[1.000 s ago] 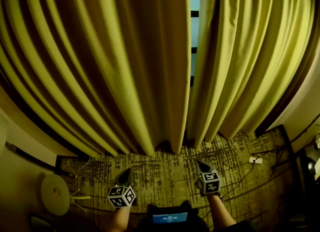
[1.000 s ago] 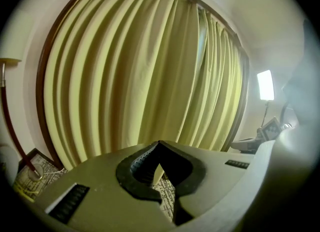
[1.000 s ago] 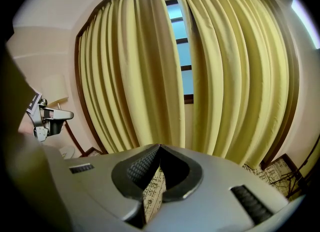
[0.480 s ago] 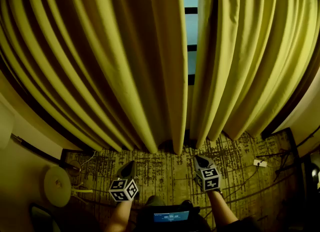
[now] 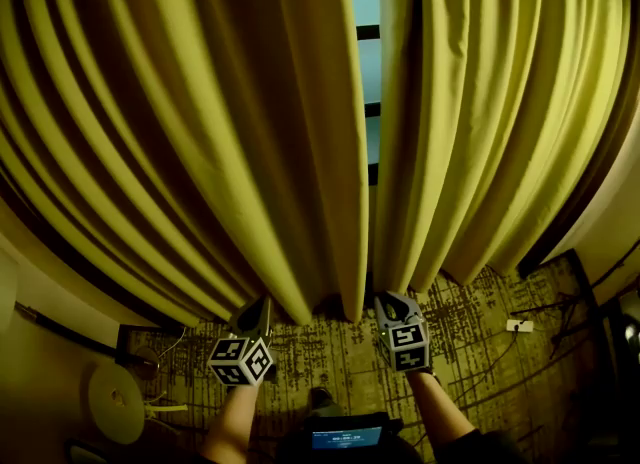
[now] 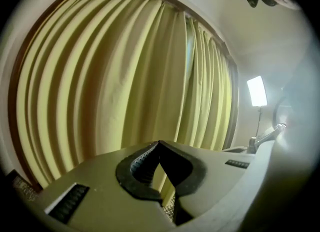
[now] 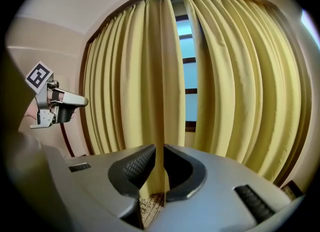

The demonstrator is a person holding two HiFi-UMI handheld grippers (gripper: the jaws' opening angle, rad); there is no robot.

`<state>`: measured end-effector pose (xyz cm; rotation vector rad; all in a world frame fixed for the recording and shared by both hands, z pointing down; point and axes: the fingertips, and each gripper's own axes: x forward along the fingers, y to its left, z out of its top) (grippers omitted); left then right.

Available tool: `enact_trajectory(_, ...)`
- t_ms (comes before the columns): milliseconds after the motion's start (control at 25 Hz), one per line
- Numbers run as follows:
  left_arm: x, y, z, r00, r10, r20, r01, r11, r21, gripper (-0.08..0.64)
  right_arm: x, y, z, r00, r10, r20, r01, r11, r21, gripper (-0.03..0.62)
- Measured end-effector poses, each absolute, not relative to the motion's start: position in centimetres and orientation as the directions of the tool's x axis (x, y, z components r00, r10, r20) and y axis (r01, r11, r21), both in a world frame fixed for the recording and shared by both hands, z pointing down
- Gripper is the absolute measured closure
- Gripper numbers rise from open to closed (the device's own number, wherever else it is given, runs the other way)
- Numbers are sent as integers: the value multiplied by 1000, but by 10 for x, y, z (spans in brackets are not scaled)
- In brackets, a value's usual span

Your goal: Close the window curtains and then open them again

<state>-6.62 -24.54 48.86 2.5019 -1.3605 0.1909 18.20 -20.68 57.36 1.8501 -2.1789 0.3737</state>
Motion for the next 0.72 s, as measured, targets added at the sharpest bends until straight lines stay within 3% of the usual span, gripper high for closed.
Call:
enact_trajectory(160,-54,-287,461,594,-778,204,-804,-568,176,556,183,-246,539,-107,-944,312,-994,113,2,460)
enact_trajectory(320,-40,-327,441,653,-735,182,-757,-634,160,463,191,-298,496,-38,-969,243,-999,44,20,362)
enact_trajectory(520,-29,-377,411,698,-701,142,-716,-684,139,315,195,-363,447,23,-989,146,-997,-13,71,181)
enact_trajectory(720,-1,-413,366,743,-666,67,-668,-734,121,226,197,-415,418,71,-985,158,-992,-53,115,120)
